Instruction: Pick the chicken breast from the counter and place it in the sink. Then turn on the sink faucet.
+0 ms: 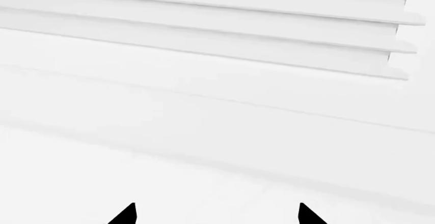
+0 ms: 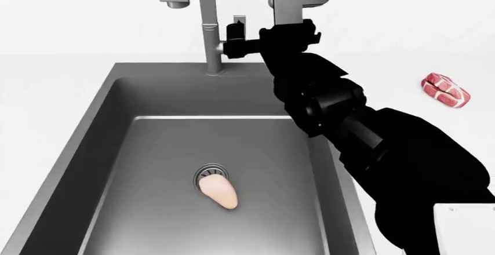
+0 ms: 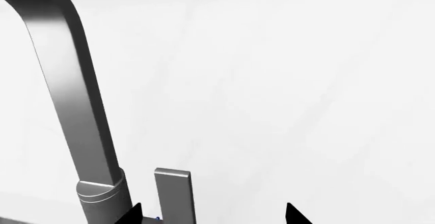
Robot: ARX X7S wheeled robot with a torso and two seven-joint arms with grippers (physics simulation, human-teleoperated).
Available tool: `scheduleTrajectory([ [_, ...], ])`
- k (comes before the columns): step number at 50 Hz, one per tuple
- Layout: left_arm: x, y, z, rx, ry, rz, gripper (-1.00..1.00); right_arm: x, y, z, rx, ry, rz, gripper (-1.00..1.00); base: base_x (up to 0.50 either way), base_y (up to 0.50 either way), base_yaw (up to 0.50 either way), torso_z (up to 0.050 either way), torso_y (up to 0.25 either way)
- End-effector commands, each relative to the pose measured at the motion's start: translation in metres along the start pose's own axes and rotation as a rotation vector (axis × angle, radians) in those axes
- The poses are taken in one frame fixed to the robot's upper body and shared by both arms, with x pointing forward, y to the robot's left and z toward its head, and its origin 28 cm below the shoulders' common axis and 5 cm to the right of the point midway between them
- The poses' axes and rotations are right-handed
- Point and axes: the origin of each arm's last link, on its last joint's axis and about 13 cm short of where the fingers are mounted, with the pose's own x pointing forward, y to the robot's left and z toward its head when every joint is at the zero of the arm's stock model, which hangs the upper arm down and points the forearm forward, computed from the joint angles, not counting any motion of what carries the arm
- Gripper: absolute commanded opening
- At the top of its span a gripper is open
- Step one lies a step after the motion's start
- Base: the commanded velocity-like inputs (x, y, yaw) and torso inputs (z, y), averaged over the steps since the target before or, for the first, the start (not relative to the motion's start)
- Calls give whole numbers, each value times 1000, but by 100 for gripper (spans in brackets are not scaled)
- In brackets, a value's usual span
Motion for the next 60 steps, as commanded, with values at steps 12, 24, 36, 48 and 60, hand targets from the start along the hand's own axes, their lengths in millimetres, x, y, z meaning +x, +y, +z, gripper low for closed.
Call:
scheduleTrajectory([
  [12, 2, 0, -4, 6, -9, -9, 100, 1, 2, 5, -10, -68, 17, 100, 0, 0, 0, 0, 0],
  [24, 1, 1, -5, -4, -15, -15, 100, 1, 2, 5, -9, -68, 18, 100, 0, 0, 0, 0, -98],
  [36, 0, 2, -4, -19, -22, -19, 100, 1, 3, 6, -12, -86, 18, 100, 0, 0, 0, 0, -72],
  [48, -1, 1, -6, -14, -25, -29, 100, 2, 4, 14, -21, -159, 34, 100, 0, 0, 0, 0, -21],
  [60, -1, 2, -9, -20, -19, -26, 100, 3, 1, 14, -5, -177, 1, 100, 0, 0, 0, 0, 0],
])
